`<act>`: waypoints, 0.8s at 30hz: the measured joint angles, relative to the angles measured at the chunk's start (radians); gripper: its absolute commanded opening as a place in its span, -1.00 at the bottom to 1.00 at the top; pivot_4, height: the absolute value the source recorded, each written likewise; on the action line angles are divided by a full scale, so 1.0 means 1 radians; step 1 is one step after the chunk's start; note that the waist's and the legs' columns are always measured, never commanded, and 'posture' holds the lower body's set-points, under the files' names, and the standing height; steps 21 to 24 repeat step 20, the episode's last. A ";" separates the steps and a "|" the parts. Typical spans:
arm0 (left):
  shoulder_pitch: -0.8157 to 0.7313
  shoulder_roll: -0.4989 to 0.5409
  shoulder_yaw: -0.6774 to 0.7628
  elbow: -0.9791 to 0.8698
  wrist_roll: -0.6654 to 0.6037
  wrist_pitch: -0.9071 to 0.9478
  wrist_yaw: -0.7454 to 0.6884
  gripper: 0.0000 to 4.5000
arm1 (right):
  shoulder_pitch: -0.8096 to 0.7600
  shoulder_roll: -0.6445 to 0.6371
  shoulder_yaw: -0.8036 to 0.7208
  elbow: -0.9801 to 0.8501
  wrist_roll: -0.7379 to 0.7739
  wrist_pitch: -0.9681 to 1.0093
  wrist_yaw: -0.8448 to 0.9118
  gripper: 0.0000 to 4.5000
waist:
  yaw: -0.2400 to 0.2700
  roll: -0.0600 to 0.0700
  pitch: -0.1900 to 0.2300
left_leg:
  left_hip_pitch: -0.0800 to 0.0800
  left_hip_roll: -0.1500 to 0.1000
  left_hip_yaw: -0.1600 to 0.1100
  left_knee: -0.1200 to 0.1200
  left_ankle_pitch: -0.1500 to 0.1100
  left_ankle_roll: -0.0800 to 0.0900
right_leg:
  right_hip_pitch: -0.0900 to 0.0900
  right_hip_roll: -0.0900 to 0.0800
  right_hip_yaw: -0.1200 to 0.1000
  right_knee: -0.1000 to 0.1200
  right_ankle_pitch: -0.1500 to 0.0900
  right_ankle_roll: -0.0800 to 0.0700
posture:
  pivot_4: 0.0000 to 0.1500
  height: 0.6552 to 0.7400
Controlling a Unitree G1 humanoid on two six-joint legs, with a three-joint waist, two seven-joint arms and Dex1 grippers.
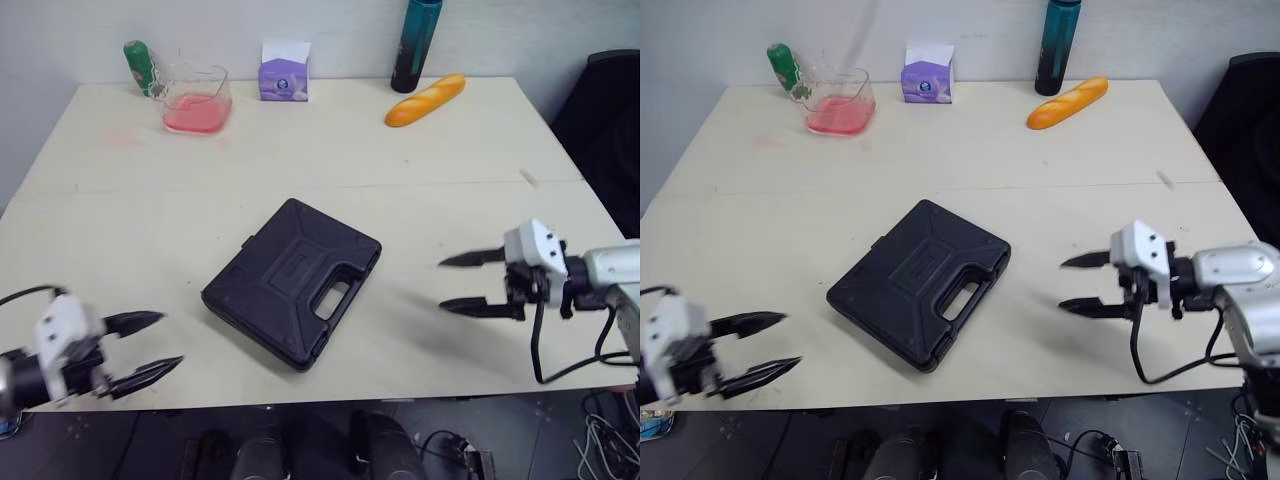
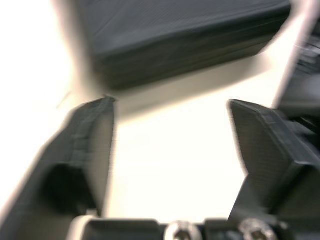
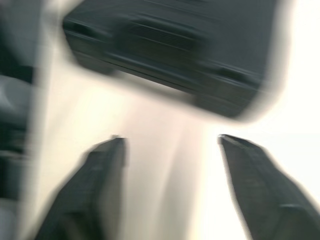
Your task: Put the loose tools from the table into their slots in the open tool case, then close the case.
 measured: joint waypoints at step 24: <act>-0.025 -0.027 0.116 0.203 0.144 -0.236 0.128 1.00 | -0.323 0.080 0.035 0.494 -0.196 -0.362 -0.035 0.98 | -0.005 0.001 0.001 | -0.004 0.001 0.010 0.004 0.001 0.000 | -0.011 -0.002 0.003 0.011 0.001 0.002 | 1.00 1.00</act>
